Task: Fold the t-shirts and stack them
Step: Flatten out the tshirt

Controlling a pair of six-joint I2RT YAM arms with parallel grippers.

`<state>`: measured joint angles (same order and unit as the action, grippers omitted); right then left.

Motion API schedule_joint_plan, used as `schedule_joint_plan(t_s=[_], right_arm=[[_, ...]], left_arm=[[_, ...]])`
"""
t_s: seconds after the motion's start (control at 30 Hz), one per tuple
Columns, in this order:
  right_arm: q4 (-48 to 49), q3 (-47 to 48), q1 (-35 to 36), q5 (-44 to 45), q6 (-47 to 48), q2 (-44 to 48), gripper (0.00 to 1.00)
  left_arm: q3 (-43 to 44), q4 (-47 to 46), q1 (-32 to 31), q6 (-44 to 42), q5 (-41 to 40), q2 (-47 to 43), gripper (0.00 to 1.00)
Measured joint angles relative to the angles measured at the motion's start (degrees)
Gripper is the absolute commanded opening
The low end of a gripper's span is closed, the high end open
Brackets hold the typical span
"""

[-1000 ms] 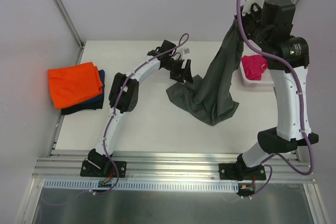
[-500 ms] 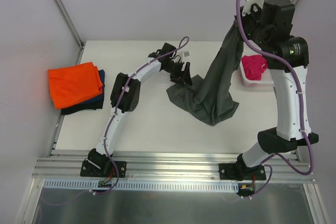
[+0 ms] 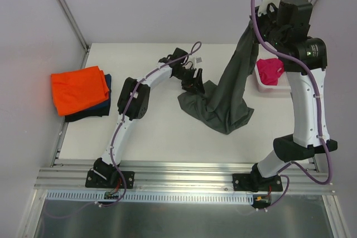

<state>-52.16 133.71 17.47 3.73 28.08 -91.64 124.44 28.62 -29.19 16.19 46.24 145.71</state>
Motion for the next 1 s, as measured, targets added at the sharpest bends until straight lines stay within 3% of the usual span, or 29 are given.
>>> schedule_joint_plan(t_s=[0.2,1.0], right_arm=[[0.0,0.0,-0.6,-0.2,-0.6,-0.4,0.01],[-0.1,1.9,-2.1,-1.5,-1.5,-1.8,0.0]], left_arm=[[-1.0,0.2,-0.5,-0.3,-2.6,-2.1,0.73],[-3.2,0.8,-2.2,-0.7,-4.8,-5.6,0.7]])
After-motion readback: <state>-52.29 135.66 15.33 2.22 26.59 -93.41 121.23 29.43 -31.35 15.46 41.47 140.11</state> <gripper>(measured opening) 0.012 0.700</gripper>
